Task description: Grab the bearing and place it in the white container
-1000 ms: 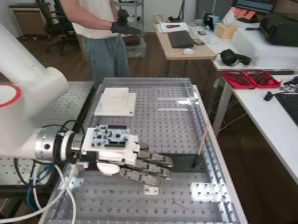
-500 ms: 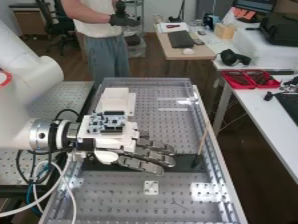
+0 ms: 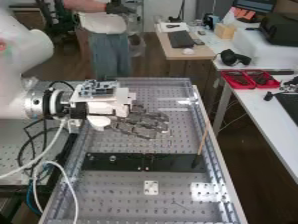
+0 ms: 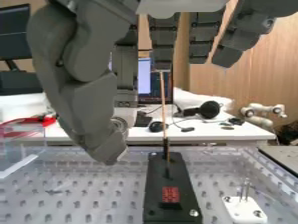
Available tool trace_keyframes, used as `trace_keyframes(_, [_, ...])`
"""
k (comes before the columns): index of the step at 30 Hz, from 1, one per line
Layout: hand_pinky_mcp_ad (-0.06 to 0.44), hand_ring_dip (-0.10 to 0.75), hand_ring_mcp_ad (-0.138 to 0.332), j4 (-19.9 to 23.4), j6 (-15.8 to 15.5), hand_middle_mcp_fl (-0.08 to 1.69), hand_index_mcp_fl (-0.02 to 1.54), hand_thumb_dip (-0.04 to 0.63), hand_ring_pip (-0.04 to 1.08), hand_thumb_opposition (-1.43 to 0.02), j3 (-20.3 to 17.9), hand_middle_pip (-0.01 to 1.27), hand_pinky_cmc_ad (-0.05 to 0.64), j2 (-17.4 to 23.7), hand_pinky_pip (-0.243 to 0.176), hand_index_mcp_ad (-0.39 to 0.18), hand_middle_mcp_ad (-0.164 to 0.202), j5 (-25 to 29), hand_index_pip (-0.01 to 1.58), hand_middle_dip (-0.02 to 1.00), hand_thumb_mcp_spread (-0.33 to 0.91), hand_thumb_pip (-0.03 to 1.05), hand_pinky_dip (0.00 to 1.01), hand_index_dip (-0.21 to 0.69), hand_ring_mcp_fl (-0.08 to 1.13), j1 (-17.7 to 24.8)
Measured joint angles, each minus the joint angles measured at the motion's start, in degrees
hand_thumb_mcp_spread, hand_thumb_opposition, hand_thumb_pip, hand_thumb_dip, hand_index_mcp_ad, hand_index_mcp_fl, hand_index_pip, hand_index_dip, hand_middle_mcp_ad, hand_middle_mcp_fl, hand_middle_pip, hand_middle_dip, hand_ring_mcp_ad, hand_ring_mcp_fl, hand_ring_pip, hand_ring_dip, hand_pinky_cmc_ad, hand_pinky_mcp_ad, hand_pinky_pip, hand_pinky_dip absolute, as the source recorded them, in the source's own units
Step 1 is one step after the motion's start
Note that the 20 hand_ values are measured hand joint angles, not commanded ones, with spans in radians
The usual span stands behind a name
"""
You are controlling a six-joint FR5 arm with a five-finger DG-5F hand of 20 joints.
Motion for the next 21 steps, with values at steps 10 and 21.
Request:
trace_keyframes(10, [0.182, 0.080, 0.188, -2.13, -0.37, 0.05, 0.28, 0.316, 0.11, -0.98, -5.41, 0.14, 0.312, 7.12, -0.059, -0.093, 0.082, 11.52, 1.44, 0.20, 0.49, 0.57, 0.18, 0.220, 0.02, 9.60])
trace_keyframes(21, [0.175, 0.080, 0.188, -3.95, 0.19, 0.05, 0.28, 0.316, 0.11, -0.98, -10.73, 0.14, 0.312, 13.13, -0.059, -0.089, 0.080, 27.72, 1.44, 0.20, 0.49, 0.57, 0.18, 0.220, 0.02, 22.05])
